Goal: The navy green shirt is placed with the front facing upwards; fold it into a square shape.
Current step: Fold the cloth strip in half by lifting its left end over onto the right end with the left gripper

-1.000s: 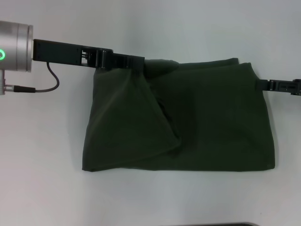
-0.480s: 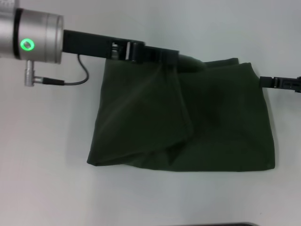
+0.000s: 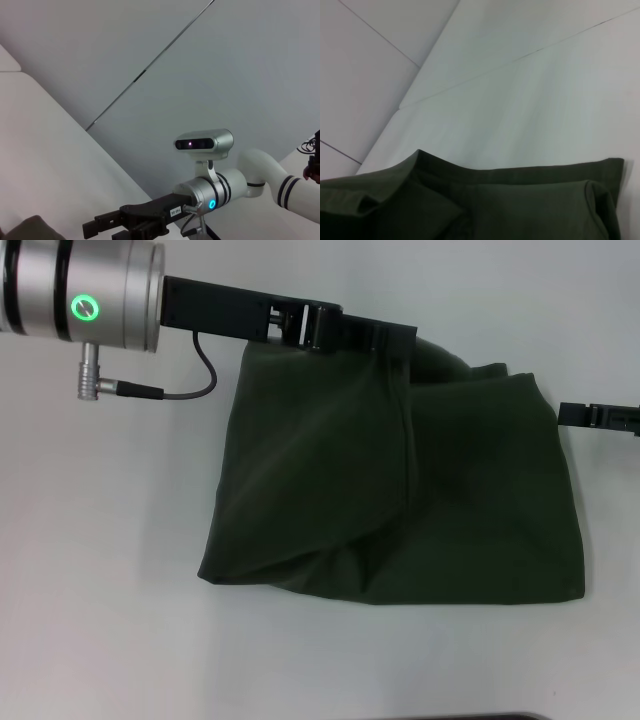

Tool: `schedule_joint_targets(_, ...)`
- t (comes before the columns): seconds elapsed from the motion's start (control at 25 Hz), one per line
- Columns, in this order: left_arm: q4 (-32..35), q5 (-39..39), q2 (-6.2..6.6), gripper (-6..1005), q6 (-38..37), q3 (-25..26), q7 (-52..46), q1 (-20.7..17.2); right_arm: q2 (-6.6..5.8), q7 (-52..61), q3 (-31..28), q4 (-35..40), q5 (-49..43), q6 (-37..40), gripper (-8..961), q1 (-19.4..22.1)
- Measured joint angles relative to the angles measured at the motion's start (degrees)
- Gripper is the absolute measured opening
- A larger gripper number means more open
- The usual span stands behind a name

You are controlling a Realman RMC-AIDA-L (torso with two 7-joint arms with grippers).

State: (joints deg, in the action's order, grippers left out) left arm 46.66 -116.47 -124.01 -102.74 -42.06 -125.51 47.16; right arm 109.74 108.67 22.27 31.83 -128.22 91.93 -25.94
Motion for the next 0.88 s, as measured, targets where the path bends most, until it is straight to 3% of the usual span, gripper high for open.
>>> schedule_joint_targets(0.32,-0.15,-0.12,0.07,0,0.38,-0.04,0.29,-1.0,0.6,-0.18,0.72,-0.53,-0.28,-0.47,915,-0.43)
schedule_joint_targets(0.88,-0.03,-2.84,1.17,0,1.17,-0.13,1.02,-5.49,3.55,0.14,4.93,-1.48,-0.37,-1.36,914,-3.5)
